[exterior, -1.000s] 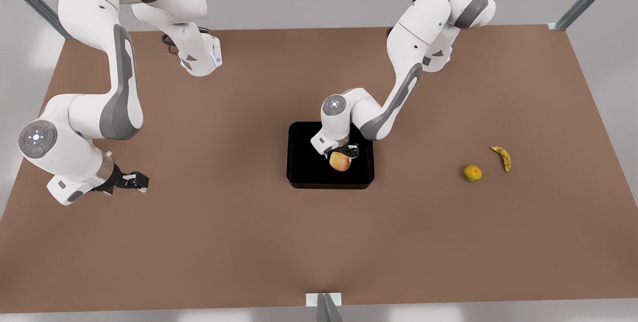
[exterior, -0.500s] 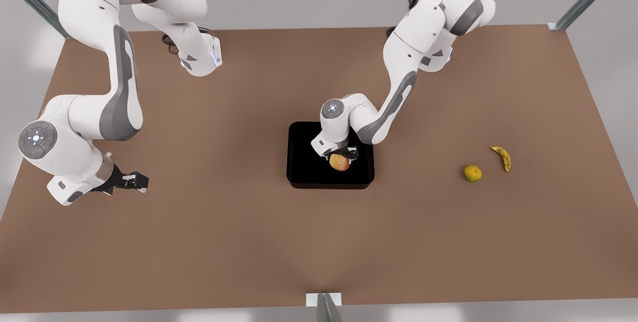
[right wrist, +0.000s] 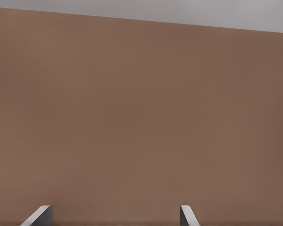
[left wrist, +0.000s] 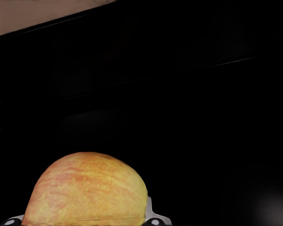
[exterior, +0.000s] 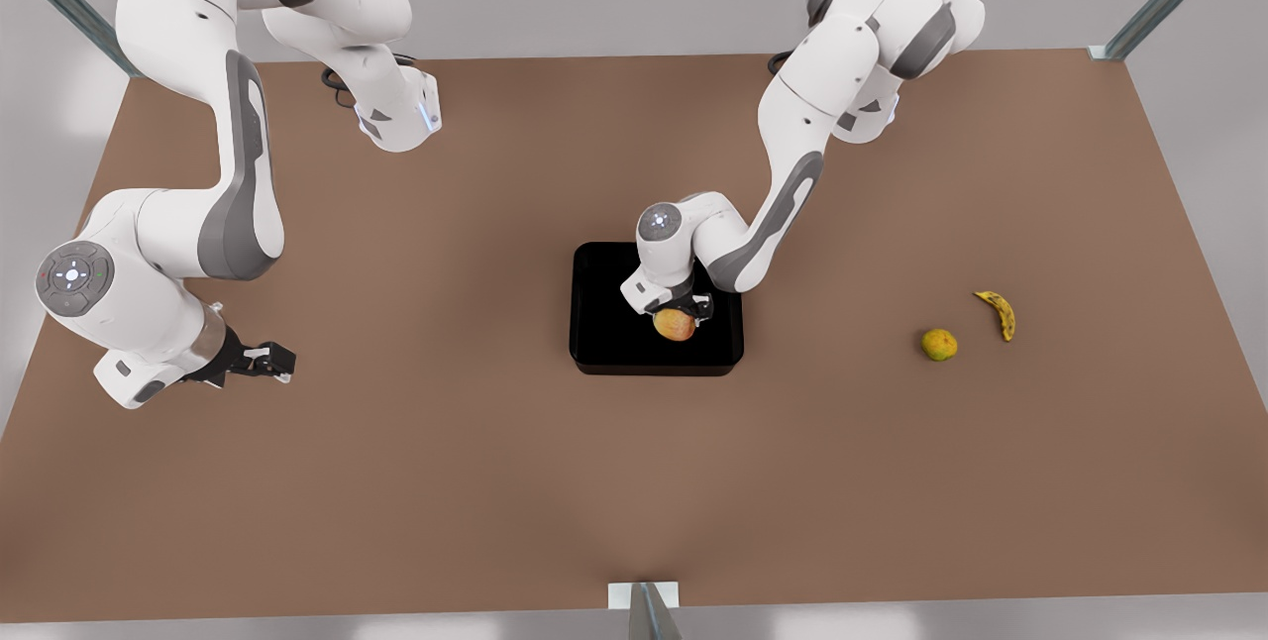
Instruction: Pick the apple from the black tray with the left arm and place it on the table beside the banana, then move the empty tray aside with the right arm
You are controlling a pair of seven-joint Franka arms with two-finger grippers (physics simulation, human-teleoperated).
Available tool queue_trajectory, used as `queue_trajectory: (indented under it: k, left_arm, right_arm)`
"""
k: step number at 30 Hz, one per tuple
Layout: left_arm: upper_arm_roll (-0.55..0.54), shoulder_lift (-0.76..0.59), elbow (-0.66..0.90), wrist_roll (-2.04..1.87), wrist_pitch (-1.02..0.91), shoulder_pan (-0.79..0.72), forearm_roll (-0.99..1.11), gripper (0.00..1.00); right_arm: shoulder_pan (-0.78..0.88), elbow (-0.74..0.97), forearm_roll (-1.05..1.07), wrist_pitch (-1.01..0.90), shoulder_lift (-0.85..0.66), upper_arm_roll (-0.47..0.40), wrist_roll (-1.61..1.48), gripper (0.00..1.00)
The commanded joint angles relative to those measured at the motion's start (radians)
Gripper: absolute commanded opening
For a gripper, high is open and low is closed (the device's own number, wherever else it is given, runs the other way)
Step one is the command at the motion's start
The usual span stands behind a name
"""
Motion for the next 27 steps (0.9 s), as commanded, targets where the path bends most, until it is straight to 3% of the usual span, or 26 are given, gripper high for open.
queue_trajectory:
  k: [1, 5, 7, 8, 10, 12, 15, 17, 24, 25, 27]
  left_arm:
    - [-0.003, -0.026, 0.002, -0.031, -0.078, 0.0, -0.005, 0.77]
    - [-0.015, -0.18, 0.014, 0.171, -0.353, 0.017, -0.125, 0.77]
    - [-0.013, -0.295, 0.017, 0.441, -0.525, 0.093, -0.199, 0.77]
    - [-0.012, -0.342, 0.017, 0.61, -0.602, 0.152, -0.205, 0.77]
    - [-0.007, -0.396, 0.016, 0.923, -0.637, 0.294, -0.205, 0.77]
    - [-0.006, -0.367, 0.016, 1.179, -0.527, 0.461, -0.2, 0.77]
    - [-0.006, -0.258, 0.068, 1.427, -0.376, 0.615, -0.19, 0.77]
    - [-0.004, -0.151, 0.126, 1.549, -0.261, 0.693, -0.16, 0.76]
    - [-0.004, -0.054, 0.085, 1.664, -0.079, 0.817, -0.128, 0.77]
    - [-0.004, -0.057, 0.085, 1.661, -0.08, 0.816, -0.128, 1.0]
    - [-0.004, -0.057, 0.085, 1.659, -0.082, 0.816, -0.128, 1.0]
  right_arm:
    - [0.001, 0.001, 0.0, 0.001, -0.001, 0.0, -0.002, 1.0]
    - [0.0, 0.001, 0.001, 0.001, -0.001, 0.0, -0.002, 1.0]
    - [0.004, 0.001, 0.006, -0.01, -0.006, 0.003, 0.006, 1.0]
    - [0.015, 0.019, 0.004, -0.128, -0.033, 0.03, 0.02, 1.0]
    - [0.017, 0.162, 0.02, -0.354, -0.036, 0.234, 0.334, 1.0]
    - [0.018, 0.175, 0.003, -0.433, -0.046, 0.46, 0.642, 1.0]
    - [0.026, 0.175, -0.034, -0.435, -0.041, 0.619, 0.924, 1.0]
    - [0.026, 0.174, -0.016, -0.39, 0.025, 0.62, 1.086, 1.0]
    - [0.15, 0.175, 0.027, -0.127, 0.218, 0.623, 1.453, 1.0]
    - [0.164, 0.152, -0.026, -0.127, 0.224, 0.627, 1.477, 1.0]
    - [0.172, 0.051, -0.03, -0.102, 0.2, 0.627, 1.474, 1.0]
